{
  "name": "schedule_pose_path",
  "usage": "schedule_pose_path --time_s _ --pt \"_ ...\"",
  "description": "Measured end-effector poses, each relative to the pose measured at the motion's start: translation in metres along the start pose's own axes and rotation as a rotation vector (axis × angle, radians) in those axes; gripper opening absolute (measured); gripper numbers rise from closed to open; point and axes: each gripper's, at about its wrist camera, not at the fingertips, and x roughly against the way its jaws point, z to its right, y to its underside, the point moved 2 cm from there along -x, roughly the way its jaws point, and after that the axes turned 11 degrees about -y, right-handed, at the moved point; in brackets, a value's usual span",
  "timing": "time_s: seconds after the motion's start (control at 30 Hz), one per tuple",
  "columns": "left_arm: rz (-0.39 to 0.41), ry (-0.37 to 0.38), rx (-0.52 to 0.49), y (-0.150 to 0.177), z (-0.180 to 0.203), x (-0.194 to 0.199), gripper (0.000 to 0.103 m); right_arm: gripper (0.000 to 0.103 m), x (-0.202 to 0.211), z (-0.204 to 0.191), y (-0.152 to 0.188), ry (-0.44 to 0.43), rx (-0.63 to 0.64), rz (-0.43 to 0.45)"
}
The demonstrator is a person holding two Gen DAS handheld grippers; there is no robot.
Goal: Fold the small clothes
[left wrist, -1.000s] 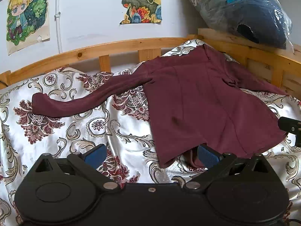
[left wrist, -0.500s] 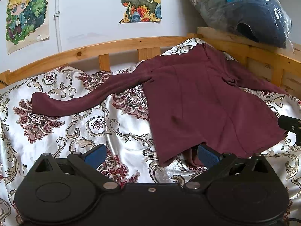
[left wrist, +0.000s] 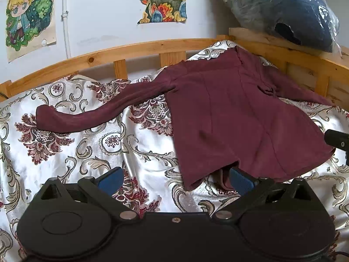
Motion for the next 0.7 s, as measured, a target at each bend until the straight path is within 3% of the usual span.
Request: schedule_pose_path --time_s 0.5,0.7 --pt "-0.062 -0.021 -0.049 -0.002 0.011 -0.011 0.102 0.103 -0.009 0.006 0.001 0.007 -0.039 -0.049" --pt "-0.049 -0.032 -0.088 -0.016 0.025 -0.014 0.102 0.103 -0.009 0.015 0.002 0.03 -0.093 -0.056"
